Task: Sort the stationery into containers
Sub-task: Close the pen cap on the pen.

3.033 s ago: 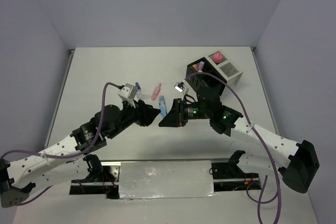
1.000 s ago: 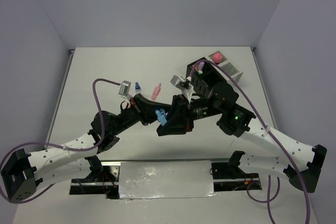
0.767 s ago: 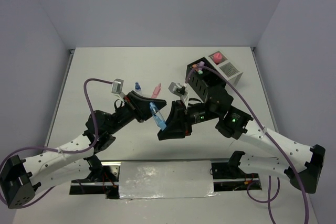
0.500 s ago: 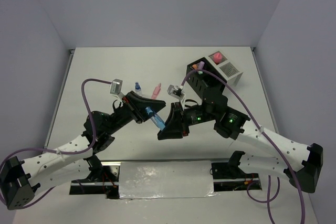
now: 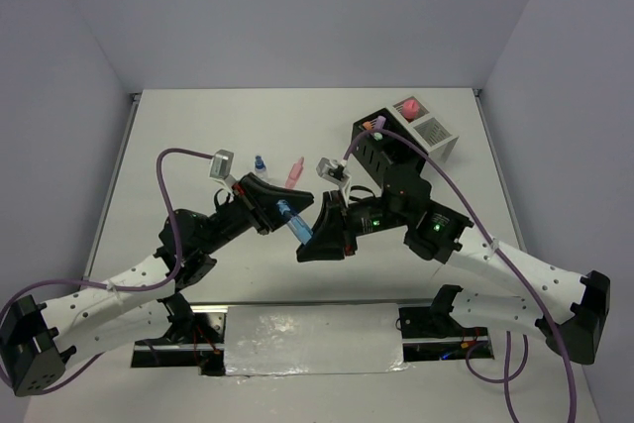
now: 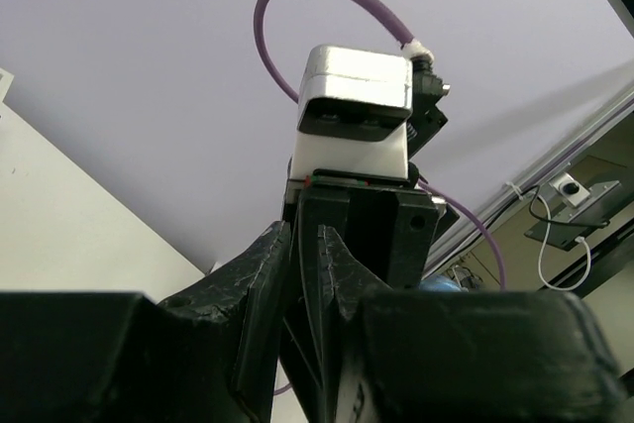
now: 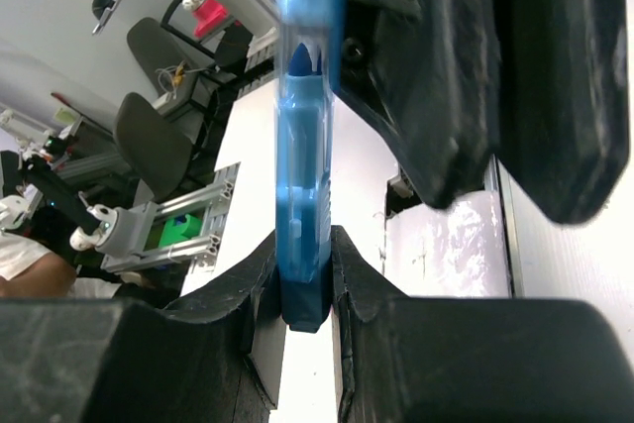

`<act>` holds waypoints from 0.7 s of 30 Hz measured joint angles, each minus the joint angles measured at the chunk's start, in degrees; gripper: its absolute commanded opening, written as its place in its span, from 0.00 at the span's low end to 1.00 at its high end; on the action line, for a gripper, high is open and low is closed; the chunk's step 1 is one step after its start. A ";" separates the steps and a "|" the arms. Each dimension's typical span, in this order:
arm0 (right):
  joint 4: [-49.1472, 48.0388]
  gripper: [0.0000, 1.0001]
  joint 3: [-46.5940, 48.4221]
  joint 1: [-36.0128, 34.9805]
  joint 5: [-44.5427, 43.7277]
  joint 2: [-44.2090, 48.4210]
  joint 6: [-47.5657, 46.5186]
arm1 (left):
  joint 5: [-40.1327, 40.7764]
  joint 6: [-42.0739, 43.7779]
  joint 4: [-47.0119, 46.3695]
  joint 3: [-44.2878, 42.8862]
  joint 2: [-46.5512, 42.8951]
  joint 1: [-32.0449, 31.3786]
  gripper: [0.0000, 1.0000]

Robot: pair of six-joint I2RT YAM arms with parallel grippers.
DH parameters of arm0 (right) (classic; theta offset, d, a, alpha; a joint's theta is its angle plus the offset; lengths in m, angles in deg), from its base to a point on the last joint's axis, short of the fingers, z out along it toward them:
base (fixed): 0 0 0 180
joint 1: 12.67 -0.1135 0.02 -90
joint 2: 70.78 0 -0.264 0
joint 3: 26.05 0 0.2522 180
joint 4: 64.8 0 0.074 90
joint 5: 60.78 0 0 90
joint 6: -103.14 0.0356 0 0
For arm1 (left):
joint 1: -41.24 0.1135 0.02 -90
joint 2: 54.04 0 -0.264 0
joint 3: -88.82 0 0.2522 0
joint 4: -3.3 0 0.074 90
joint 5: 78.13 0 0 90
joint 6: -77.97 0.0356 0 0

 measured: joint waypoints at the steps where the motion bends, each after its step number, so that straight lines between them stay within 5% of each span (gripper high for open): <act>1: 0.02 0.00 0.31 0.00 0.00 -0.07 -0.02 | -0.15 0.02 0.02 0.00 0.00 0.00 0.30; 11: -0.26 0.00 4.22 0.00 -0.42 -2.86 -0.09 | -0.33 1.86 3.82 1.66 -1.36 0.00 0.33; 13: -0.24 0.00 4.46 0.00 -0.74 -3.21 -0.33 | -0.11 3.02 5.75 1.75 -2.51 0.00 0.40; 17: 0.55 0.00 4.46 0.00 -1.95 -2.91 -1.55 | 2.91 6.54 13.73 1.05 -6.10 0.00 0.76; 21: 2.84 0.00 4.35 0.11 -4.15 -1.03 -2.86 | 7.96 12.28 23.41 -1.57 -10.93 0.00 0.88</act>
